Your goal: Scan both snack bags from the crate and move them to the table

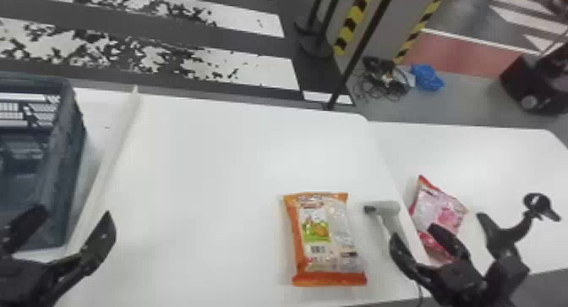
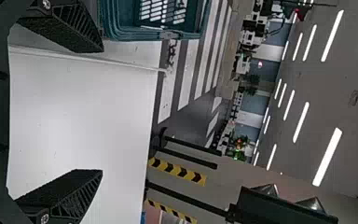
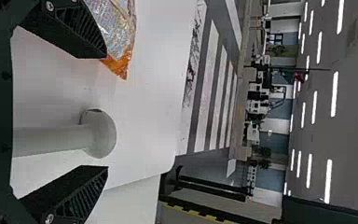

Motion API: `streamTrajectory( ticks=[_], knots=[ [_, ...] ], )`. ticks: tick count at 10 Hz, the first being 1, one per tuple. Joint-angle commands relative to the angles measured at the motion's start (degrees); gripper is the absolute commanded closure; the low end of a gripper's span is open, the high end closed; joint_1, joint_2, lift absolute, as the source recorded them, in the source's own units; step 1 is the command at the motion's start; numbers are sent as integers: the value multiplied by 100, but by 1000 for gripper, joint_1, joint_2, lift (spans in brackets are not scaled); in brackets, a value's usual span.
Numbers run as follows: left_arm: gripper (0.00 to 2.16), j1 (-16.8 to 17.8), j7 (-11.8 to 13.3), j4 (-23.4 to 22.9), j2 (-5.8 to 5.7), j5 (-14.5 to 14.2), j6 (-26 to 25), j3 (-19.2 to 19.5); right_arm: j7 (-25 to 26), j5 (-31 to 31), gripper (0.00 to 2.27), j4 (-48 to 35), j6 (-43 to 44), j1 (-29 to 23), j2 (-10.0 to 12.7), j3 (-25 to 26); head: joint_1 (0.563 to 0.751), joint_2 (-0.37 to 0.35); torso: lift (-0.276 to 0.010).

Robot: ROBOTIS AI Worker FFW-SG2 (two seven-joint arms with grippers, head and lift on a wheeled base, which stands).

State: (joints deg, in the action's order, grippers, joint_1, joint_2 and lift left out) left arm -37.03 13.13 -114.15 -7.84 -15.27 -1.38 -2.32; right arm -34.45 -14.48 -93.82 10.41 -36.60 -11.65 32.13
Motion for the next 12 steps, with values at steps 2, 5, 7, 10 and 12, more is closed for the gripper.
streamTrajectory(
  ticks=[2, 5, 7, 10, 12],
  knots=[
    [73, -59, 102, 33, 2, -2, -17, 29, -167, -11, 66, 681, 0, 434, -241, -5, 695, -350, -87],
    [73, -156, 155, 33, 20, 33, -17, 38, -290, -90, 60, 1393, -18, 883, -488, -137, 695, -350, -87],
    [73, -191, 199, 7, 37, 51, -17, 38, -325, -196, 60, 1666, -71, 1050, -532, -190, 695, -350, -87],
    [73, -200, 234, 7, 64, 77, -17, 38, -325, -161, 60, 2114, -71, 1375, -699, -383, 695, -350, -87],
    [73, -200, 243, -2, 81, 86, -17, 38, -325, 15, 63, 2307, -71, 1577, -751, -594, 695, -350, -87]
  ],
)
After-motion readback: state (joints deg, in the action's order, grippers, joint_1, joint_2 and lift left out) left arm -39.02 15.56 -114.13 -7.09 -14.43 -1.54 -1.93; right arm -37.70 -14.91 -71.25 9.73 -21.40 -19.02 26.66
